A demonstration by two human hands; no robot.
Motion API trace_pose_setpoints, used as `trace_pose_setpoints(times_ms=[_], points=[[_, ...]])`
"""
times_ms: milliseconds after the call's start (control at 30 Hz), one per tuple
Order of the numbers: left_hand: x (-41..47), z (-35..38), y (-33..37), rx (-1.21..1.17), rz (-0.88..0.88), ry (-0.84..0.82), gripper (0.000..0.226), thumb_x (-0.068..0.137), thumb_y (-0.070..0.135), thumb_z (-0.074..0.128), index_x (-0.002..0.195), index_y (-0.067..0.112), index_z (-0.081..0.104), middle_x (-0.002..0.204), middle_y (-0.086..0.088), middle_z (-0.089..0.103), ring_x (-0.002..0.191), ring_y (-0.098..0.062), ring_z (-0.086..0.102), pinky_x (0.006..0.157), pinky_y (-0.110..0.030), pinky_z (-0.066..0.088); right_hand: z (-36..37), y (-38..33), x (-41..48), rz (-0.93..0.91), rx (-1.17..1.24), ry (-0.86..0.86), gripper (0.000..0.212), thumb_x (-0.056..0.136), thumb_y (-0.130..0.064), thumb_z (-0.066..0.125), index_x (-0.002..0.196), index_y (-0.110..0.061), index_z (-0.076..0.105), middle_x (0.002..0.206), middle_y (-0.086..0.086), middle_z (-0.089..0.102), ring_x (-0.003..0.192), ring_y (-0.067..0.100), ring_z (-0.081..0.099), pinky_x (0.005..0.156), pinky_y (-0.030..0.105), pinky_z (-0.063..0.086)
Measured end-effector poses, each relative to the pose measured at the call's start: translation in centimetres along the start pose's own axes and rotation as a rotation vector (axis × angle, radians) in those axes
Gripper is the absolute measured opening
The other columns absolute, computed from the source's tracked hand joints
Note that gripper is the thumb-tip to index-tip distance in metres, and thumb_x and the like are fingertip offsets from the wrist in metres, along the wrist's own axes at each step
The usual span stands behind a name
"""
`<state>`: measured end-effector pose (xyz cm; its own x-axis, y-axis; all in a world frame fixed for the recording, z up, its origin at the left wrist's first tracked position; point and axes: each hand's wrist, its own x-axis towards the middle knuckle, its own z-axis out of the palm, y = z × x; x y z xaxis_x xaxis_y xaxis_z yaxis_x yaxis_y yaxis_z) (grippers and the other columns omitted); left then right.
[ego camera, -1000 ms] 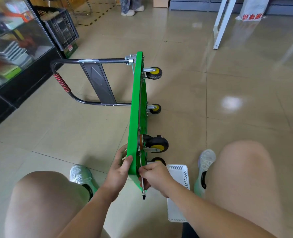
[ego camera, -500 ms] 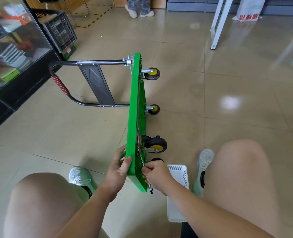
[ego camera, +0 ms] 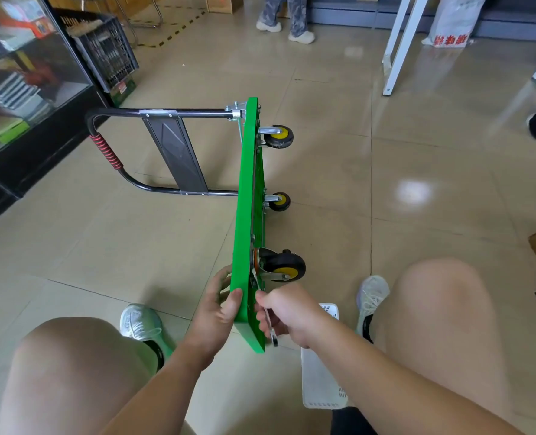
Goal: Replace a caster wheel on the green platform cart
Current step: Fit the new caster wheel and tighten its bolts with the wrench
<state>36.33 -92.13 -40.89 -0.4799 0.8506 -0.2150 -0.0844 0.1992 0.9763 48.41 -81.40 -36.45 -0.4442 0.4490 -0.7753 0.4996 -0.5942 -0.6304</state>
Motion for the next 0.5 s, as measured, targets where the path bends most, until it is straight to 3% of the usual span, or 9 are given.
trace_pose_setpoints(times_ms=[133, 233, 333, 400, 500], points=[[0.1, -0.2, 0.0, 0.0, -0.004, -0.018, 0.04, 0.087, 0.054, 0.063, 0.127, 0.055, 0.058, 0.129, -0.004, 0.068, 0.11, -0.019, 0.07, 0.085, -0.025, 0.056, 0.2, -2.4, -0.5, 0.068, 0.136, -0.052, 0.019, 0.102, -0.015, 0.057, 0.088, -0.001, 0.059, 0.06, 0.006, 0.057, 0.039, 0.014, 0.054, 0.04, 0.019, 0.045], [0.1, -0.3, 0.2, 0.013, -0.007, -0.011, 0.048, 0.082, 0.06, 0.063, 0.129, 0.052, 0.057, 0.128, 0.001, 0.067, 0.111, -0.017, 0.07, 0.084, -0.024, 0.056, 0.2, -3.7, -0.4, 0.115, 0.218, -0.102, 0.013, 0.103, -0.011, 0.054, 0.094, -0.002, 0.059, 0.069, 0.009, 0.056, 0.037, 0.012, 0.055, 0.04, 0.02, 0.049], [0.0, -0.2, 0.2, 0.026, -0.006, -0.016, 0.043, 0.089, 0.051, 0.06, 0.132, 0.049, 0.055, 0.131, 0.001, 0.066, 0.11, -0.012, 0.069, 0.082, -0.021, 0.056, 0.0, -4.1, -0.4, 0.137, 0.266, -0.139, 0.013, 0.103, -0.008, 0.053, 0.094, -0.002, 0.06, 0.067, 0.01, 0.057, 0.038, 0.013, 0.057, 0.041, 0.021, 0.051], [0.0, -0.1, 0.4, 0.026, -0.006, -0.022, 0.038, 0.091, 0.047, 0.059, 0.128, 0.056, 0.056, 0.13, 0.001, 0.066, 0.11, -0.011, 0.068, 0.082, -0.021, 0.056, -0.1, -4.0, -0.3, 0.133, 0.284, -0.167, 0.013, 0.102, -0.008, 0.052, 0.095, -0.001, 0.06, 0.064, 0.009, 0.057, 0.039, 0.014, 0.057, 0.041, 0.021, 0.051], [-0.1, -0.1, 0.5, 0.038, -0.013, -0.02, 0.037, 0.085, 0.057, 0.062, 0.121, 0.064, 0.056, 0.129, 0.001, 0.067, 0.111, -0.012, 0.068, 0.083, -0.019, 0.055, -0.4, -3.4, -0.2, 0.121, 0.222, -0.204, 0.015, 0.103, -0.011, 0.053, 0.096, -0.001, 0.061, 0.063, 0.007, 0.059, 0.041, 0.014, 0.058, 0.041, 0.021, 0.05]])
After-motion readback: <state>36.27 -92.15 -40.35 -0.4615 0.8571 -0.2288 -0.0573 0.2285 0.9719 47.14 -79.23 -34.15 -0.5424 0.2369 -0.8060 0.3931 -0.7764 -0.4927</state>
